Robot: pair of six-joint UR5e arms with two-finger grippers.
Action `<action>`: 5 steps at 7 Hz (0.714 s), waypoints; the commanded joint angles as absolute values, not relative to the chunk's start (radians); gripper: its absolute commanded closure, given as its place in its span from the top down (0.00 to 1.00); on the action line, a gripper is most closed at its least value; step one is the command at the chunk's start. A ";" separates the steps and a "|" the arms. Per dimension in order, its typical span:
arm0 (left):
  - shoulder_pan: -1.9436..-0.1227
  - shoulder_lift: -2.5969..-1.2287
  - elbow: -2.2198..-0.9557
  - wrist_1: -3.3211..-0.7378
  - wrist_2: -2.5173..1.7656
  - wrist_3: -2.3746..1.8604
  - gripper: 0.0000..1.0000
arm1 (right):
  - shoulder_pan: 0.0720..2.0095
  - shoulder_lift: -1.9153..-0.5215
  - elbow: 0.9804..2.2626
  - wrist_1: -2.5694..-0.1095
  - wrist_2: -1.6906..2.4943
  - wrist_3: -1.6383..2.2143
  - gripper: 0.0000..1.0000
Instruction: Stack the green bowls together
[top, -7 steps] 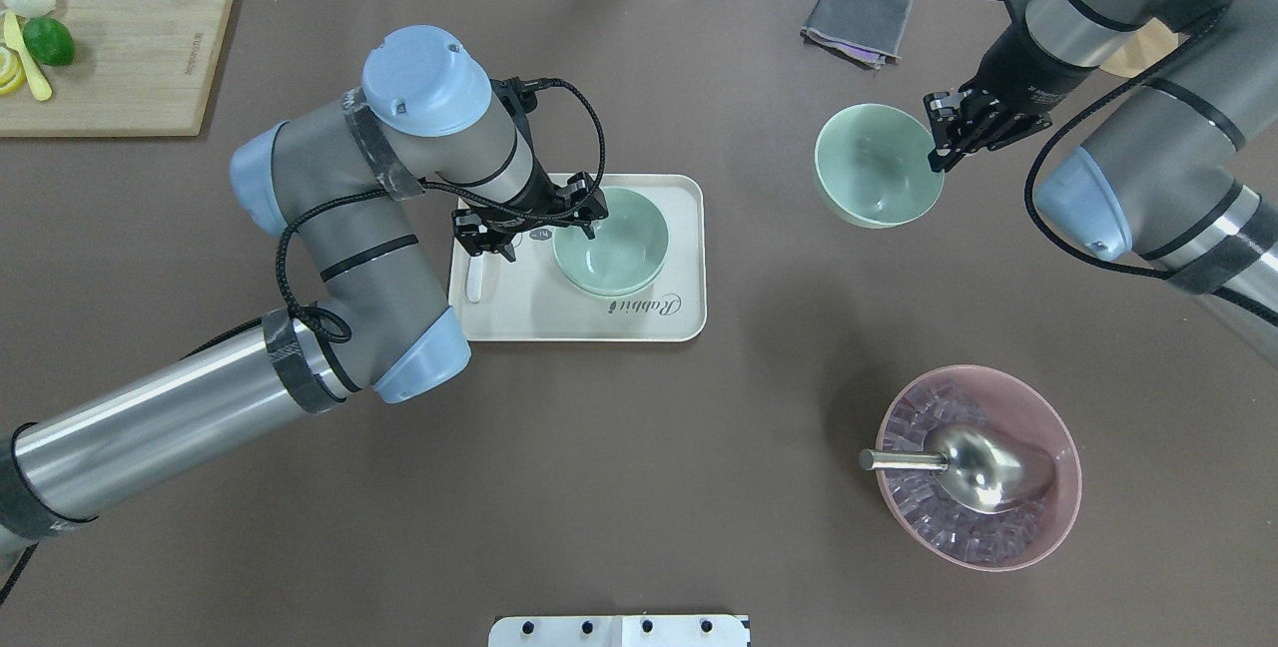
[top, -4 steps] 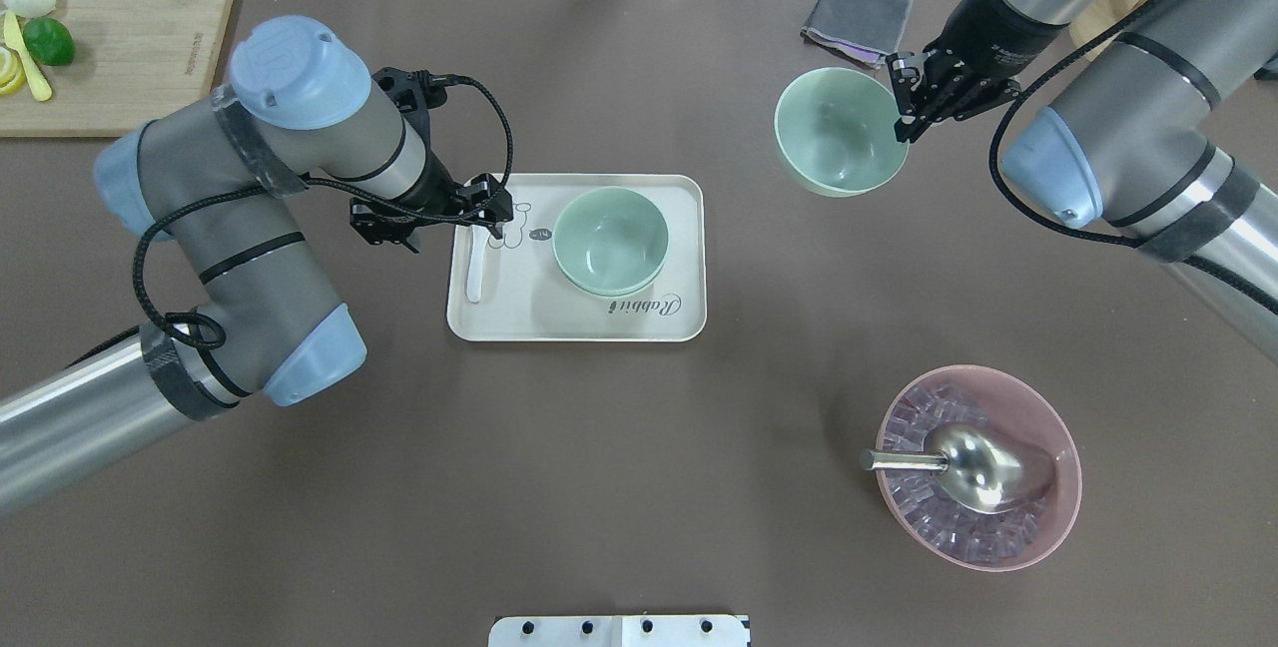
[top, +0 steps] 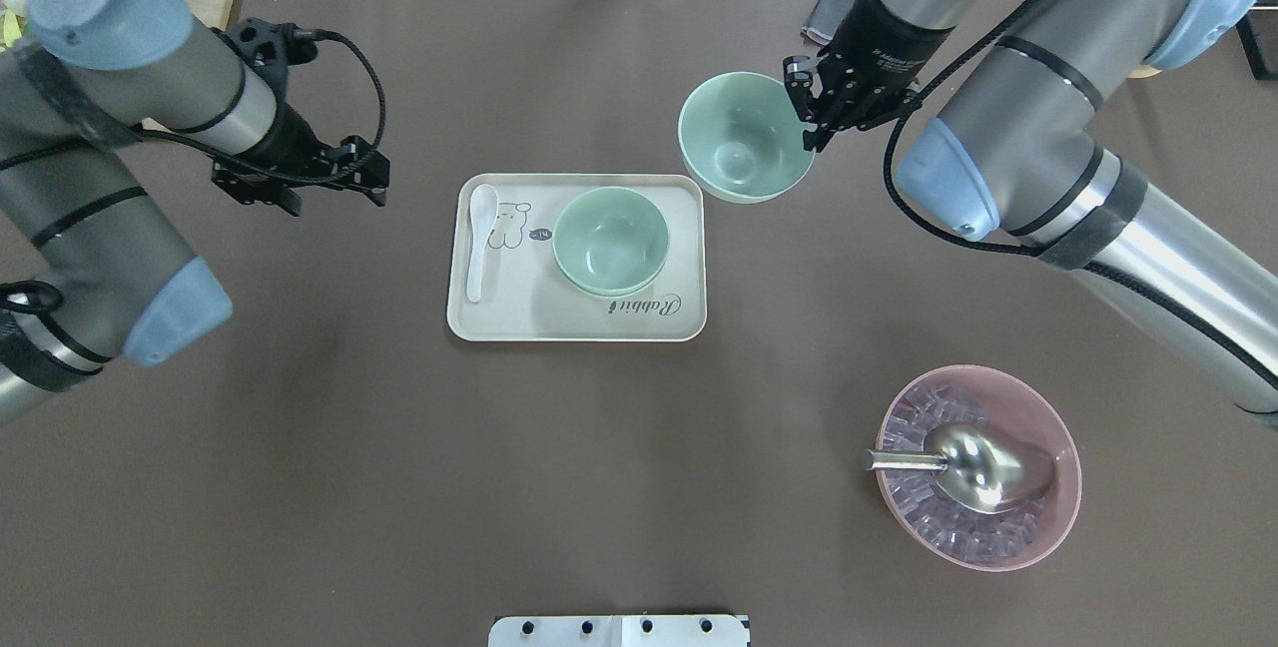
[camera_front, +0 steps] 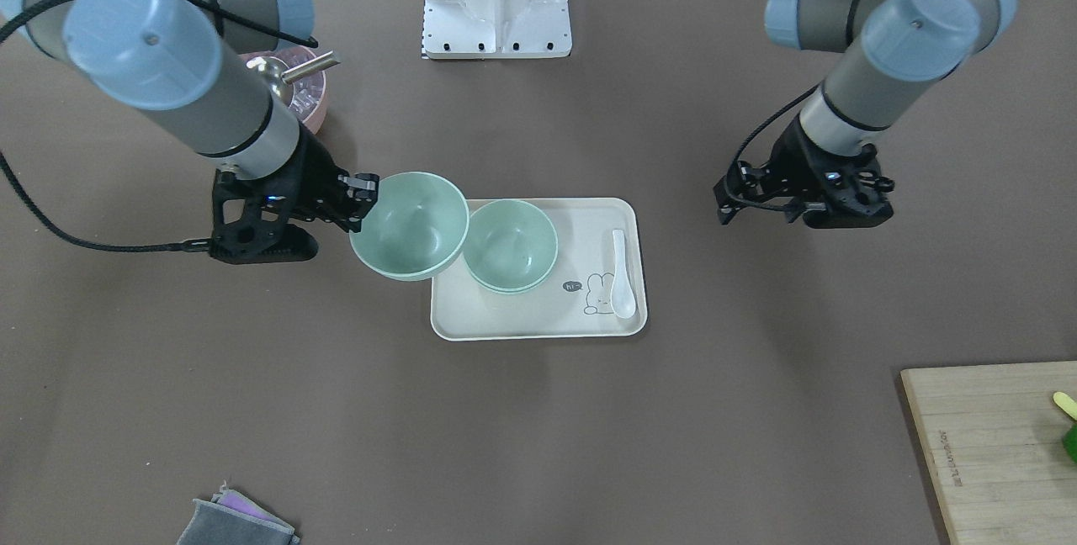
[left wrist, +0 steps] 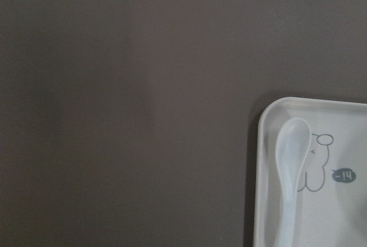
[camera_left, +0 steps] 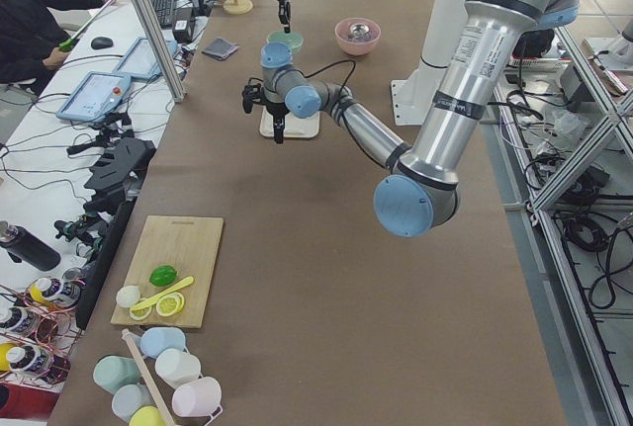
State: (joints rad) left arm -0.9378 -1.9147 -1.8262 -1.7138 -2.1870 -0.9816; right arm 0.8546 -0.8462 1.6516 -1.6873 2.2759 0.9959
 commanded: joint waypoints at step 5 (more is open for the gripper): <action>-0.974 -1.867 -1.858 -1.713 -2.201 -0.936 0.97 | 0.733 -0.738 1.499 -1.559 2.197 1.089 0.00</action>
